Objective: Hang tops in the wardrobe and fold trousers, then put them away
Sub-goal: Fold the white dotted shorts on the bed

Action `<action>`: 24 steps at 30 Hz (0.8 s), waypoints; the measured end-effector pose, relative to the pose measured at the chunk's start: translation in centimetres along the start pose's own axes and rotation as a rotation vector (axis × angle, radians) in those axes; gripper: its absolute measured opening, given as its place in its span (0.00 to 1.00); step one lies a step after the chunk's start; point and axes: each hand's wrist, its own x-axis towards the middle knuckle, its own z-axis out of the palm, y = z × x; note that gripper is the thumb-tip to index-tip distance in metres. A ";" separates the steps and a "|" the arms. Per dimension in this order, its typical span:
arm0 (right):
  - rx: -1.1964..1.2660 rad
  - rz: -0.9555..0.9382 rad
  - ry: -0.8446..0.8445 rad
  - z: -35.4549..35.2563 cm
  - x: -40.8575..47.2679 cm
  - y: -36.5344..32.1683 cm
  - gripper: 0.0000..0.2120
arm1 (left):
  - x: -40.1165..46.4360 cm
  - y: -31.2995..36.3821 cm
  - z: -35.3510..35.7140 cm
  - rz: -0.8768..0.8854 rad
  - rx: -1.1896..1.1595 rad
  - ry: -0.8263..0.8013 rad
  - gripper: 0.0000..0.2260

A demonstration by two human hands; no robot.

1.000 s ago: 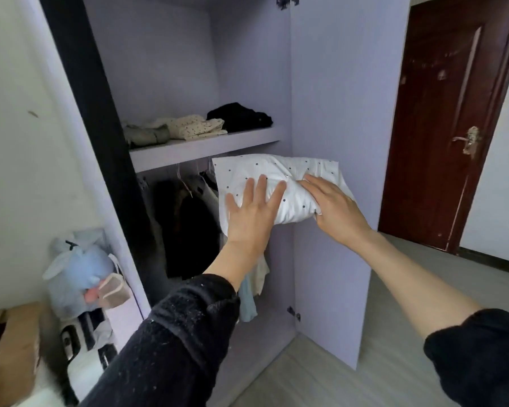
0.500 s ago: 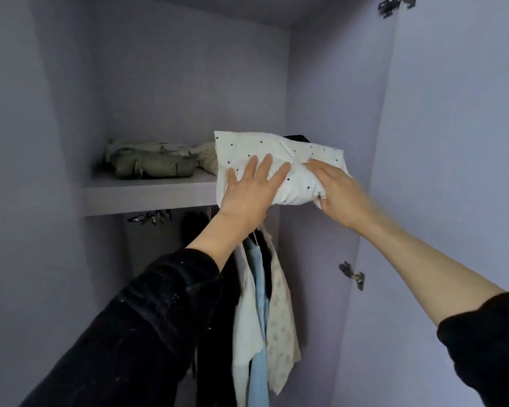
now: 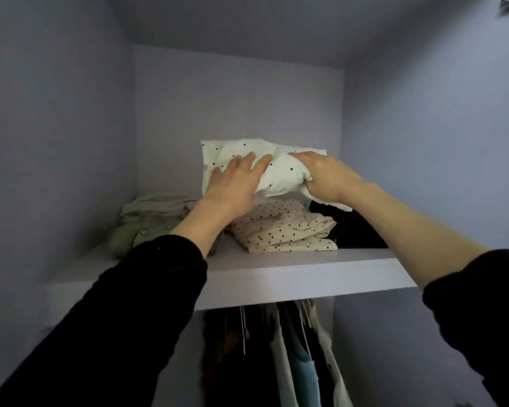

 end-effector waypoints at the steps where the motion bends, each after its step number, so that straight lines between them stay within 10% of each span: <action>1: 0.000 0.000 -0.017 0.8 1.5 1.0 0.24 | 1.6 -0.6 0.9 0.008 -0.013 -0.027 0.34; 6: 0.075 0.227 -0.714 5.7 3.2 5.3 0.47 | 5.3 -2.6 6.3 -0.020 -0.045 -0.598 0.41; 13: 0.007 0.015 -0.320 8.5 3.4 7.7 0.40 | 6.4 -2.9 8.4 -0.025 -0.239 -0.409 0.33; 18: 0.244 0.132 -0.720 10.3 2.1 7.6 0.39 | 4.9 -0.6 9.8 -0.058 -0.331 -0.599 0.28; 24: 0.185 0.005 -0.594 10.0 0.2 7.5 0.30 | 1.7 1.6 9.3 -0.216 -0.173 -0.517 0.23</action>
